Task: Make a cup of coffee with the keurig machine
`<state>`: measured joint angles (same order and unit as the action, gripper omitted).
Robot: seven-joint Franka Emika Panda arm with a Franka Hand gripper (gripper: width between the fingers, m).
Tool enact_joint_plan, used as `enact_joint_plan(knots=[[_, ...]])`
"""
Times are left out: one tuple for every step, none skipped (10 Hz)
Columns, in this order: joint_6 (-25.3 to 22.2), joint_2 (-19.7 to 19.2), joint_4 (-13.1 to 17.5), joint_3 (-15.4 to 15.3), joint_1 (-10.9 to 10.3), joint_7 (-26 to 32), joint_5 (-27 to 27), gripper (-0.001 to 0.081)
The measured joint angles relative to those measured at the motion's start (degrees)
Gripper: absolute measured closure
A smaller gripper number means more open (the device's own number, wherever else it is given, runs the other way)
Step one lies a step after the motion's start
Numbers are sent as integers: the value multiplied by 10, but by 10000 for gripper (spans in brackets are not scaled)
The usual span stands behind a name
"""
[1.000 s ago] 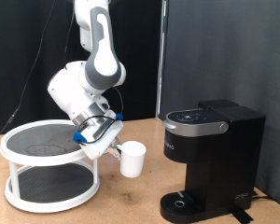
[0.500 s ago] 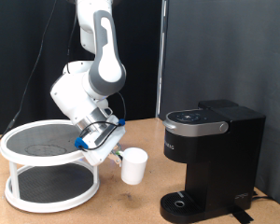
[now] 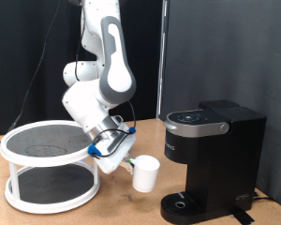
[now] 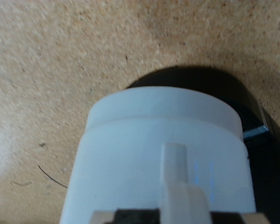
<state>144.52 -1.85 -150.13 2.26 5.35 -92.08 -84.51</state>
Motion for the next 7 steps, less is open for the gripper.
enact_joint_plan(knots=[[1, -4, 2, -9, -4, 26, -32, 802], [1, -8, 3, -18, -7, 55, -66, 802], [3, -12, 5, -26, -11, 82, -100, 802], [7, -14, 7, -33, -13, 99, -124, 802], [13, -16, 10, -41, -16, 107, -143, 802], [22, -22, 14, -49, -19, 117, -163, 802], [29, -30, 21, -56, -22, 129, -184, 802]])
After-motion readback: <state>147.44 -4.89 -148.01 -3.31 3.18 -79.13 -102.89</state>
